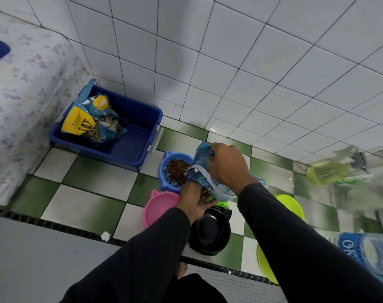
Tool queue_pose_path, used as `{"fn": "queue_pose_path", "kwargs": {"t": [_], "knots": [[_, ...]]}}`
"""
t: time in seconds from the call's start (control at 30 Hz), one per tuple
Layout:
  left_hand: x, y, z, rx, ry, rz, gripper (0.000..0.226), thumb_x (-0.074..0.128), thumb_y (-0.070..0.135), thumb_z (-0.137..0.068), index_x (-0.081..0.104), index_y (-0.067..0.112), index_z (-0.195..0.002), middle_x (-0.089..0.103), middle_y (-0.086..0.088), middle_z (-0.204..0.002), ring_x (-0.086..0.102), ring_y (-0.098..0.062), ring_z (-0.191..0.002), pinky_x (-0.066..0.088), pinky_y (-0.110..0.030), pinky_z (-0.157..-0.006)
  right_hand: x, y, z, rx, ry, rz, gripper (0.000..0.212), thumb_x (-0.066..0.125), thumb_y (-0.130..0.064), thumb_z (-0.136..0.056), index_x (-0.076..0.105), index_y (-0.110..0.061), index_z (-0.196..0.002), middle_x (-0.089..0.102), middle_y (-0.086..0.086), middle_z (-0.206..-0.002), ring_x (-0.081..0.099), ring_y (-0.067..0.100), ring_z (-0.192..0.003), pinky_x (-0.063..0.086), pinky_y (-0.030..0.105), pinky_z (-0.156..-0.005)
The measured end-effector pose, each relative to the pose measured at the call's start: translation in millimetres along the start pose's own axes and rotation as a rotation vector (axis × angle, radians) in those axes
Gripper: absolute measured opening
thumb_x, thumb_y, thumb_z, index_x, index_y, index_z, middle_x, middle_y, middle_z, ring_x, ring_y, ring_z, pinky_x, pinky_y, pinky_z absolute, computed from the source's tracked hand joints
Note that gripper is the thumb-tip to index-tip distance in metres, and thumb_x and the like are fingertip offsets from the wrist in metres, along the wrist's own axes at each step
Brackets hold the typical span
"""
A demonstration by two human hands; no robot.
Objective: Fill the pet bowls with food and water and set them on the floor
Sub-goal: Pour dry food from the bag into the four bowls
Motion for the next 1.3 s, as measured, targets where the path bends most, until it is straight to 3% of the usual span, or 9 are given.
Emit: {"fn": "queue_pose_path", "kwargs": {"t": [0.07,0.17,0.33,0.43,0.6,0.83,1.07,1.2,1.3], "knots": [[1.7,0.4,1.8,0.026,0.012,-0.015,0.029,0.047,0.01,-0.103,0.067,0.008,-0.124,0.076,-0.015,-0.107,0.07,-0.034,-0.102,0.057,-0.047,-0.073,-3.3,5.8,3.2,0.013,0.004,-0.045,0.009,0.055,-0.019,-0.09,0.06,-0.013,-0.095,0.051,0.007,-0.077,0.047,0.03,-0.065,0.032,0.026,-0.054],[6.2,-0.8,5.2,0.062,0.033,-0.045,0.031,0.046,0.01,-0.103,0.064,0.012,-0.128,0.073,-0.016,-0.119,0.068,-0.036,-0.111,0.057,-0.046,-0.074,-8.4,17.1,8.2,0.043,0.016,-0.1,0.006,0.053,-0.017,-0.089,0.051,-0.017,-0.084,0.052,0.008,-0.074,0.048,0.031,-0.063,0.025,0.027,-0.049],[20.0,-4.3,10.9,0.158,0.045,-0.118,0.035,0.043,0.01,-0.103,0.062,0.023,-0.128,0.072,-0.011,-0.125,0.067,-0.034,-0.114,0.057,-0.047,-0.082,-15.5,40.8,17.2,0.101,0.059,-0.189,0.009,0.055,-0.016,-0.086,0.051,-0.015,-0.078,0.065,0.016,-0.08,0.058,0.038,-0.071,0.049,0.036,-0.06],[29.3,-9.2,18.0,0.224,0.065,-0.158,0.035,0.042,0.011,-0.102,0.063,0.03,-0.123,0.073,-0.005,-0.122,0.068,-0.03,-0.112,0.057,-0.05,-0.088,-21.9,55.3,28.1,0.12,0.115,-0.249,0.007,0.057,-0.016,-0.084,0.054,-0.015,-0.078,0.068,0.017,-0.081,0.06,0.039,-0.074,0.051,0.037,-0.064],[46.1,-20.9,31.7,0.336,0.103,-0.185,0.041,0.039,0.011,-0.101,0.06,0.038,-0.125,0.074,0.004,-0.117,0.07,-0.023,-0.107,0.057,-0.035,-0.07,-29.7,80.5,44.1,0.162,0.174,-0.327,0.012,0.058,-0.014,-0.087,0.066,-0.006,-0.09,0.073,0.015,-0.092,0.064,0.038,-0.085,0.053,0.04,-0.074],[69.0,-47.5,42.9,0.461,0.095,-0.182,0.037,0.045,0.012,-0.101,0.064,0.033,-0.126,0.076,0.004,-0.115,0.072,-0.024,-0.106,0.058,-0.038,-0.081,-41.1,116.7,71.9,0.208,0.257,-0.442,0.011,0.059,-0.014,-0.09,0.069,-0.009,-0.093,0.074,0.011,-0.094,0.064,0.031,-0.085,0.051,0.034,-0.073],[83.3,-80.8,36.1,0.429,0.104,-0.153,0.04,0.045,0.002,-0.1,0.066,0.024,-0.125,0.075,-0.003,-0.114,0.072,-0.019,-0.093,0.063,-0.041,-0.077,-46.5,146.6,88.8,0.194,0.285,-0.433,0.017,0.059,-0.015,-0.09,0.051,-0.023,-0.077,0.071,0.009,-0.084,0.06,0.029,-0.075,0.038,0.028,-0.065],[87.1,-98.2,32.1,0.376,0.074,-0.112,0.039,0.042,-0.001,-0.095,0.065,0.013,-0.124,0.073,-0.009,-0.114,0.066,-0.025,-0.095,0.057,-0.047,-0.089,-48.3,157.8,93.5,0.18,0.276,-0.395,0.013,0.059,-0.014,-0.09,0.054,-0.019,-0.079,0.07,0.012,-0.085,0.061,0.032,-0.077,0.047,0.033,-0.066],[88.7,-109.0,34.0,0.368,0.034,-0.102,0.036,0.043,-0.004,-0.091,0.065,0.01,-0.117,0.068,-0.01,-0.099,0.061,-0.023,-0.088,0.051,-0.041,-0.083,-48.1,164.8,95.9,0.183,0.267,-0.375,0.008,0.058,-0.014,-0.091,0.062,-0.013,-0.084,0.071,0.013,-0.087,0.062,0.032,-0.079,0.05,0.034,-0.068]]}}
Point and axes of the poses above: each hand's wrist, its own z-axis away from the middle knuckle, its own x-axis out of the palm, y = z × x, the point moved 5 cm from there along -z, towards the middle knuckle
